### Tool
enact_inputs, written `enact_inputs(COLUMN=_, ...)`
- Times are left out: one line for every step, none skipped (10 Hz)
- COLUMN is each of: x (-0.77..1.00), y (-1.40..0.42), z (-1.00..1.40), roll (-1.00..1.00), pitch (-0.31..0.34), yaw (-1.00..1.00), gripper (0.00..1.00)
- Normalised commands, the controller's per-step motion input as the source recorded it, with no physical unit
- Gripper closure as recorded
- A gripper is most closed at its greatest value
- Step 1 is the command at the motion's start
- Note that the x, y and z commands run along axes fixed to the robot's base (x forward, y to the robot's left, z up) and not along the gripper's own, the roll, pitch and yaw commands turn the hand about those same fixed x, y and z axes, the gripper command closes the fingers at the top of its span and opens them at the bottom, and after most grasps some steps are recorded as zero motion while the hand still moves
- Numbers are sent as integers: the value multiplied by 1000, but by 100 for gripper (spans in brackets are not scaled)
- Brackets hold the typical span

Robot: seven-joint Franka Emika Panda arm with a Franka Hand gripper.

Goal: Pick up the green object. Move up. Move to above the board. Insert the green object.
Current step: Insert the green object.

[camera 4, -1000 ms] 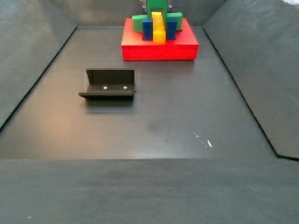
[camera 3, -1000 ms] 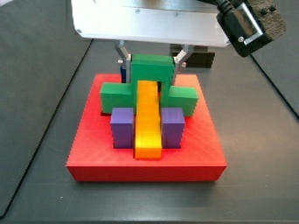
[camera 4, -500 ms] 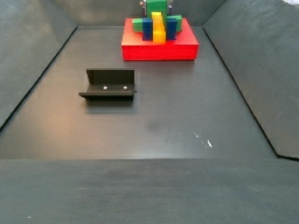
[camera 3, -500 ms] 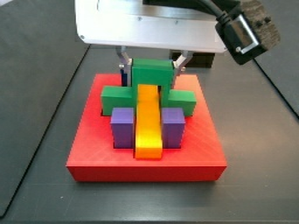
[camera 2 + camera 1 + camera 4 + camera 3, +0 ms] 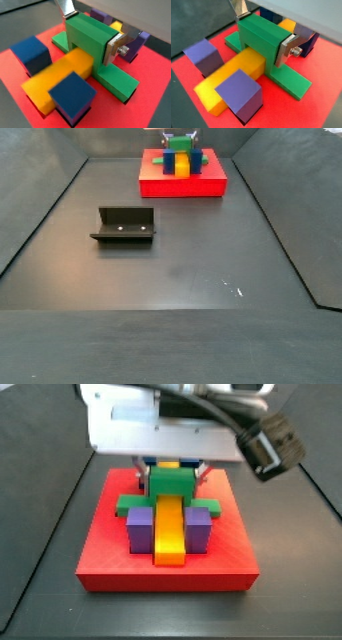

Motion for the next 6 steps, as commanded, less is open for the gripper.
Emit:
enact_inputs(x=-14, y=0, z=-477, roll=84, pitch=-163, yaw=0, gripper=100)
enact_inputs(x=0, y=0, z=-471, roll=89, pitch=-146, yaw=0, gripper=100)
enact_inputs(x=0, y=0, z=-500, roll=70, pitch=-154, yaw=0, gripper=100)
enact_inputs(x=0, y=0, z=-220, roll=66, pitch=-64, yaw=0, gripper=100)
enact_inputs(x=0, y=0, z=0, roll=-9, pitch=0, yaw=0, gripper=100)
enact_inputs(x=0, y=0, z=0, roll=0, pitch=0, yaw=0, gripper=100)
